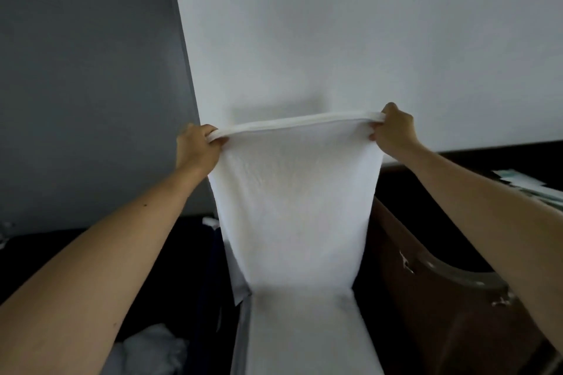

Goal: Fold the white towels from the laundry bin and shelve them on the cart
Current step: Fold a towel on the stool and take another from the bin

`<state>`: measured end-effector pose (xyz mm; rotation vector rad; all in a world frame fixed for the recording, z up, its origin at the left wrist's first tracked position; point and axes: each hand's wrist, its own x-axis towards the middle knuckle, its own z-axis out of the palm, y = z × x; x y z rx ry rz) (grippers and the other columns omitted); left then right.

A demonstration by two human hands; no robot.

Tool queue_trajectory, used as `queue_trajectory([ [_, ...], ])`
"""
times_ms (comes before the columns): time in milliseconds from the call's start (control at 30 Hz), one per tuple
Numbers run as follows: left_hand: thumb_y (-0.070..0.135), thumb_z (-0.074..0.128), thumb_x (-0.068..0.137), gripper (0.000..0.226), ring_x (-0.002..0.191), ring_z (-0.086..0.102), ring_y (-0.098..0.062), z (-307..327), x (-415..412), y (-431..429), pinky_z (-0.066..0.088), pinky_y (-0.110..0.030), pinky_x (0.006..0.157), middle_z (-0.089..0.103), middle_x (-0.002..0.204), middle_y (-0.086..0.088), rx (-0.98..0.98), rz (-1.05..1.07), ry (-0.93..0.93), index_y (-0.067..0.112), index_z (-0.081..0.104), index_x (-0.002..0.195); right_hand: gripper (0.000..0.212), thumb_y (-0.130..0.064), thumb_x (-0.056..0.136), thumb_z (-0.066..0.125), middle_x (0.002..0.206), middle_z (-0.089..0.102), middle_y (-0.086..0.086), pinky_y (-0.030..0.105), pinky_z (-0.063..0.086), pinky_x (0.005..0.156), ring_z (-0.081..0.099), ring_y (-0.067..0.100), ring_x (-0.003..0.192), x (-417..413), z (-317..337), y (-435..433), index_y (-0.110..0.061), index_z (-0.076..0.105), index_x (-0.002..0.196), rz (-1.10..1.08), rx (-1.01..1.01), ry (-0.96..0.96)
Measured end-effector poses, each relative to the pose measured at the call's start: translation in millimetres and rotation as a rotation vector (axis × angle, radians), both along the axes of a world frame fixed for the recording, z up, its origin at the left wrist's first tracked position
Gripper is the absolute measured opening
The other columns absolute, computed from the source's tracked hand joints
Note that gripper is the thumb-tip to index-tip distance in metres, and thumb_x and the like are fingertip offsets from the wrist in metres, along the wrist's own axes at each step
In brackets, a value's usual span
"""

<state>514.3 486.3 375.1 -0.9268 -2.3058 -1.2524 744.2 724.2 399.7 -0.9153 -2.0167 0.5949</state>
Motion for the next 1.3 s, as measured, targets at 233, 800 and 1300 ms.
queue_trajectory([
  [233,0.023,0.062,0.088,0.020,0.083,0.064,-0.026,-19.3,58.1,-59.9,0.040,-0.023,0.065,0.067,0.091,-0.016,0.006,-0.058,0.010,0.006,0.073,0.088,0.012,0.002,0.089,0.045,0.096,0.052,0.017,0.039,0.050,0.075,0.057,0.031,0.089,63.6,-22.2,-68.8,-0.008,0.040,0.094,-0.022,-0.027,0.028],
  [800,0.017,0.065,0.086,0.014,0.081,0.065,-0.028,-70.6,208.7,-160.4,0.044,-0.028,0.065,0.067,0.089,-0.018,-0.027,0.042,-0.133,0.005,0.070,0.084,0.009,-0.004,0.091,0.050,0.102,0.056,0.022,0.044,0.053,0.079,0.061,0.037,0.094,194.4,-66.9,-148.3,-0.004,0.045,0.099,0.143,-0.151,-0.130],
  [1300,0.022,0.065,0.088,0.013,0.085,0.065,-0.023,-142.2,218.0,-154.5,0.048,-0.030,0.069,0.067,0.084,-0.008,-0.222,0.069,-0.341,0.011,0.069,0.093,0.021,-0.021,0.096,0.051,0.069,0.063,0.010,0.034,0.054,0.080,0.067,0.024,0.071,200.7,-132.8,-137.3,-0.003,0.050,0.106,0.186,-0.334,-0.543],
])
